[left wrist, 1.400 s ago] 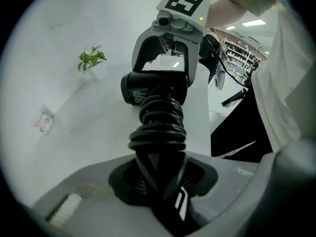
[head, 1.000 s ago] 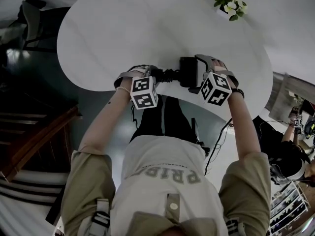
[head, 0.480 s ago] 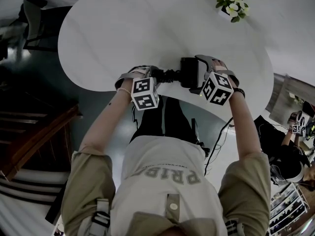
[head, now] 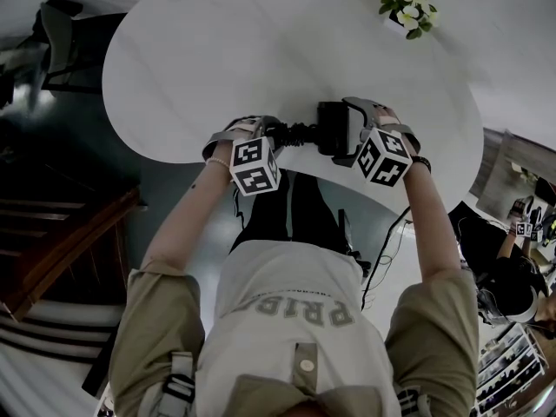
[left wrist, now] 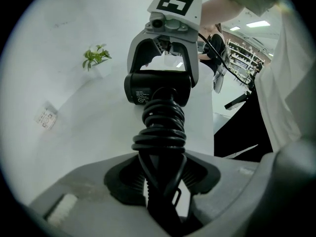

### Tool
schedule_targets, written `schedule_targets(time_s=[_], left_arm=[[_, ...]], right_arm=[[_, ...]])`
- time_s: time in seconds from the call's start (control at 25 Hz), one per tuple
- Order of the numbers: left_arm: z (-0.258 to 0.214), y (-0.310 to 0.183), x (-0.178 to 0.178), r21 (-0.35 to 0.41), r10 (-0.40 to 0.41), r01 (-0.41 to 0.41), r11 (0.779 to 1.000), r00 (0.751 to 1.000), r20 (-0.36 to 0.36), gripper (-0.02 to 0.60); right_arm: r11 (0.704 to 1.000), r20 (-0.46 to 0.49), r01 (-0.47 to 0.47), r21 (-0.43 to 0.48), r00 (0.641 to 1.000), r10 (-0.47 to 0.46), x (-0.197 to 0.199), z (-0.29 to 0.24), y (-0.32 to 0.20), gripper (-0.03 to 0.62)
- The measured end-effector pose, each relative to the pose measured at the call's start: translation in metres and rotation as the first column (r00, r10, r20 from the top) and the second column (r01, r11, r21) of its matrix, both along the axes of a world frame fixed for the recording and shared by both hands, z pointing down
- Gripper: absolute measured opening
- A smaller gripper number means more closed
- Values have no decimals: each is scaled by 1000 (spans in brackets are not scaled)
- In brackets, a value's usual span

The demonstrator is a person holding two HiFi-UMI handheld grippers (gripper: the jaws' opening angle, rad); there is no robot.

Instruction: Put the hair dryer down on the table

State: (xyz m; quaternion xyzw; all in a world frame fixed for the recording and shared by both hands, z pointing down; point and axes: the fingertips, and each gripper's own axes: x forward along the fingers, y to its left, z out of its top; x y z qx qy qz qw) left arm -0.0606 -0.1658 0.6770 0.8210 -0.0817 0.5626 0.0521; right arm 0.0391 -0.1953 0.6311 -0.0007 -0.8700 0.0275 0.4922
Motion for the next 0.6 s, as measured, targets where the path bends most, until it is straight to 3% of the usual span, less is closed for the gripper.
schedule_targets(time_s=[0.6], left_arm=[[-1,-4,-2,-27,-45,44,999,998,-47,223]], right_arm=[[1000,24,-16,7,1000,16,-4,-2,-1,574]])
